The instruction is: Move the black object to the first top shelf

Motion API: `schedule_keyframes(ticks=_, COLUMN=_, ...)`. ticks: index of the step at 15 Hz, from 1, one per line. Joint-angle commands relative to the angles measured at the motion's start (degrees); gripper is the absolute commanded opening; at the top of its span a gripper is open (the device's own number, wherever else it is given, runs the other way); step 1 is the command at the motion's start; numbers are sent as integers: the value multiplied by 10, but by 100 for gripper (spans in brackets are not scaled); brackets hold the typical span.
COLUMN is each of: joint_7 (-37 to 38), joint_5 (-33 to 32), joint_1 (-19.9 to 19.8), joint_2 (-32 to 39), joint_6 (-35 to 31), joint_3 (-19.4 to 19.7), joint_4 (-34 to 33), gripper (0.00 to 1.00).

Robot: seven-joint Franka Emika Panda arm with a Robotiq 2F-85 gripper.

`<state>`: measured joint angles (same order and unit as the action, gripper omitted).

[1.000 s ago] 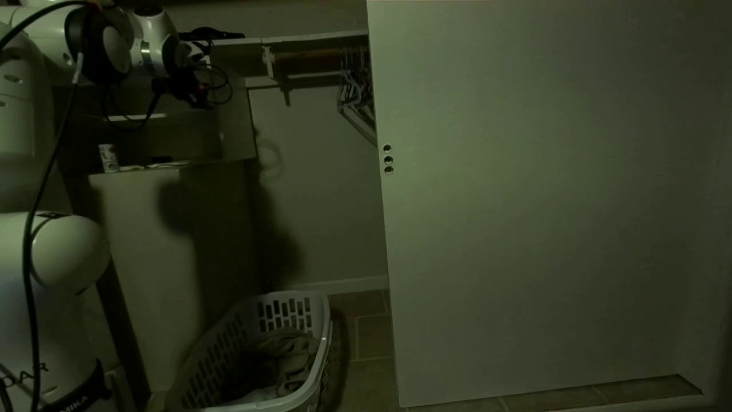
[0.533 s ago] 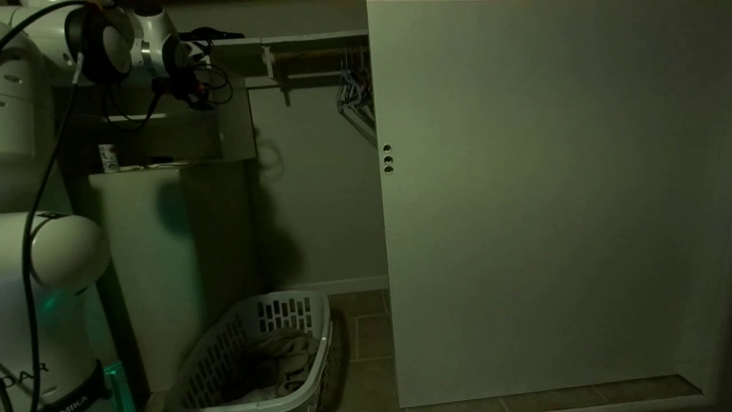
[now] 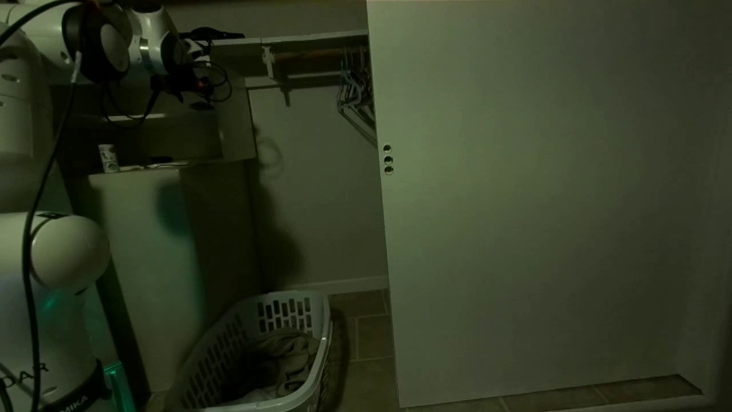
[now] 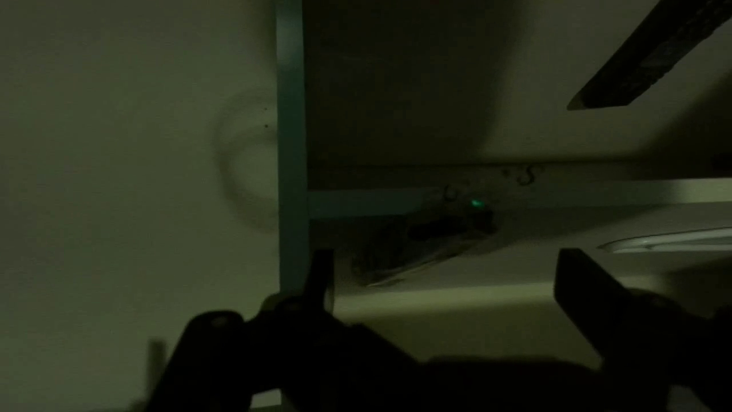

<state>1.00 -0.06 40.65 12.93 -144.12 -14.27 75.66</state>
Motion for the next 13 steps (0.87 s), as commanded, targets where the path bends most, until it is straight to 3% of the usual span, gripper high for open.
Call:
schedule_keyframes(ticks=1, joint_7=7, joint_5=23, joint_1=-7, joint_2=-61, joint_6=44, joint_3=-3, joint_4=40, gripper=100)
schedule_keyframes(ticks=7, joint_7=-8, joint_5=20, joint_1=0, joint_2=-161, joint_6=159, joint_3=-2, joint_4=93, gripper=100)
schedule_keyframes(ticks=8, joint_7=3, joint_5=9, joint_1=1, joint_2=-121, joint_6=147, joint_3=-2, joint_4=51, gripper=100)
schedule_keyframes(ticks=13, joint_7=3, joint_5=9, joint_1=1, joint_2=-126, joint_6=151, joint_3=-2, joint_4=56, gripper=100)
